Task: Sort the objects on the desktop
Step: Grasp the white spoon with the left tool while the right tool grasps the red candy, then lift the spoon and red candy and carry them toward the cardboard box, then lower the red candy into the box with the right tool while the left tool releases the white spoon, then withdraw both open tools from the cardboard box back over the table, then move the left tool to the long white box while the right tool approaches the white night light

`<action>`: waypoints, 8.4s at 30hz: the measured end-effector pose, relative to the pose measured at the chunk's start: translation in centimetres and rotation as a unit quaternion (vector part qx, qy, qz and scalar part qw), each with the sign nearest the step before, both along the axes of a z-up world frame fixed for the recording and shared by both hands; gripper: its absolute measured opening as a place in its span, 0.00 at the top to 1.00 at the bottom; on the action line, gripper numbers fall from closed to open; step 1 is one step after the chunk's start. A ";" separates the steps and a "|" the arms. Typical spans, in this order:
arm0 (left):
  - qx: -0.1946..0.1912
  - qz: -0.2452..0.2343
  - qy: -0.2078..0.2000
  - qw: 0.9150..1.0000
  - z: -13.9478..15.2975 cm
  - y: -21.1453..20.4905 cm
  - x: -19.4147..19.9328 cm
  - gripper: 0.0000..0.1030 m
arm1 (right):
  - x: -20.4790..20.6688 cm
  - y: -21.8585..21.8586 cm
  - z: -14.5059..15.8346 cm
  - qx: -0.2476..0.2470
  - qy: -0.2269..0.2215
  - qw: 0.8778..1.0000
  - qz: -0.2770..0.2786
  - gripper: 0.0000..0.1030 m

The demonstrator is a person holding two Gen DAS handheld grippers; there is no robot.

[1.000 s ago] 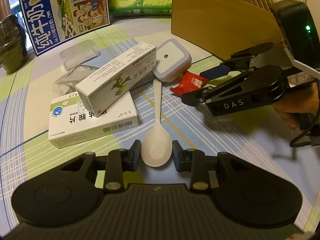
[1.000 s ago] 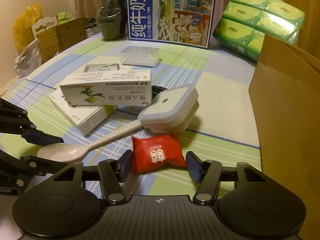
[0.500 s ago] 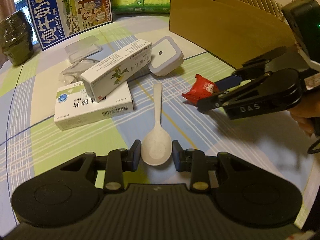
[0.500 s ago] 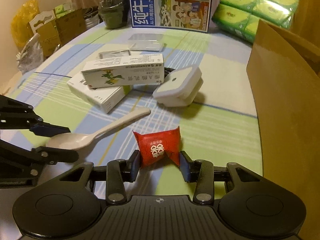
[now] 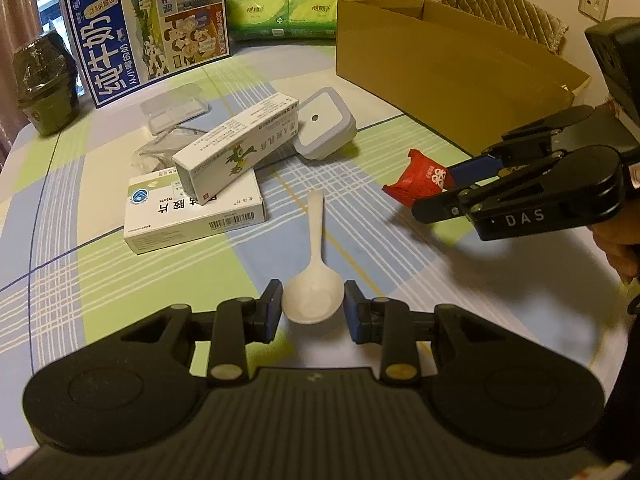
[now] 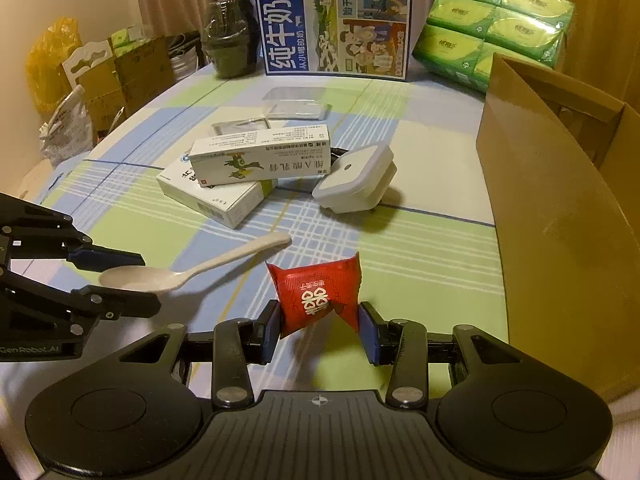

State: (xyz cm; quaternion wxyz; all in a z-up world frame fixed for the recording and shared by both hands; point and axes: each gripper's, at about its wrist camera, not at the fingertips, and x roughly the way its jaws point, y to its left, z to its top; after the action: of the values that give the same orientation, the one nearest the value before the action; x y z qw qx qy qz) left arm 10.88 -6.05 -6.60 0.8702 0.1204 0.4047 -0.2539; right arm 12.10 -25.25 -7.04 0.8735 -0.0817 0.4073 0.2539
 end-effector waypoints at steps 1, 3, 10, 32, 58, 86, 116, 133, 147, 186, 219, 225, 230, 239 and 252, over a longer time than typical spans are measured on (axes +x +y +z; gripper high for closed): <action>-0.001 0.001 -0.001 1.000 0.1 0.0 -0.2 0.73 | -0.2 0.0 0.1 0.001 -0.001 1.000 0.000 0.63; 0.000 0.002 -0.002 1.000 0.2 0.0 -0.4 0.73 | -0.4 -0.1 0.2 0.002 -0.002 1.000 -0.002 0.63; 0.012 0.006 0.027 1.000 -1.1 -0.4 -0.1 0.73 | -0.5 0.3 -0.7 -0.016 0.018 1.000 0.007 0.62; 0.011 0.026 0.029 0.999 -1.5 -1.0 -0.1 0.73 | -0.3 0.3 -0.8 -0.005 0.020 1.000 0.003 0.62; -0.045 0.119 -0.036 0.991 8.7 -5.1 -3.9 0.73 | -4.3 -5.0 10.4 0.054 -0.073 0.994 -0.060 0.62; -0.077 0.055 -0.040 0.995 13.8 -21.4 -3.8 0.73 | -5.0 -21.5 16.3 0.056 -0.117 0.974 -0.187 0.62; -0.082 0.056 -0.012 0.995 10.6 -28.4 5.4 0.73 | 3.5 -24.6 13.8 0.062 -0.082 0.972 -0.211 0.62; -0.090 0.081 -0.017 0.992 10.6 -23.6 4.8 0.71 | 4.6 -23.3 13.4 0.085 -0.074 0.971 -0.209 0.26; -0.088 0.110 -0.017 0.990 10.8 -19.5 2.7 0.68 | 1.9 -22.3 14.8 0.084 -0.081 0.972 -0.206 0.18; -0.045 0.221 -0.069 0.972 14.5 1.0 -4.7 0.01 | -5.3 -6.0 17.0 0.073 -0.088 0.990 -0.078 0.02; 0.016 0.117 -0.030 0.993 8.1 4.6 0.1 0.01 | -2.1 0.3 10.5 -0.002 -0.068 0.996 0.054 0.02; 0.058 0.022 -0.029 0.998 7.1 2.3 3.4 0.01 | 0.9 1.9 9.9 -0.067 -0.075 0.986 0.133 0.02; 0.075 -0.050 -0.021 0.996 6.1 0.9 6.1 0.03 | 3.1 3.8 8.6 -0.136 -0.076 0.964 0.215 0.02; 0.144 -0.125 -0.020 0.981 3.3 -0.7 9.8 0.10 | 7.4 5.8 5.6 -0.215 -0.075 0.930 0.290 0.02; 0.156 -0.177 -0.024 0.971 1.4 -1.7 13.0 0.21 | 10.8 6.9 2.8 -0.245 -0.066 0.906 0.339 0.02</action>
State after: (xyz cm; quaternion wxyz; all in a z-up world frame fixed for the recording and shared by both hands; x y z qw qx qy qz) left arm 23.88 -7.73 -5.17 0.7910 0.3307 0.3910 -0.3347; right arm 22.90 -18.35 -4.26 0.7121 -0.4432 0.3458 0.4206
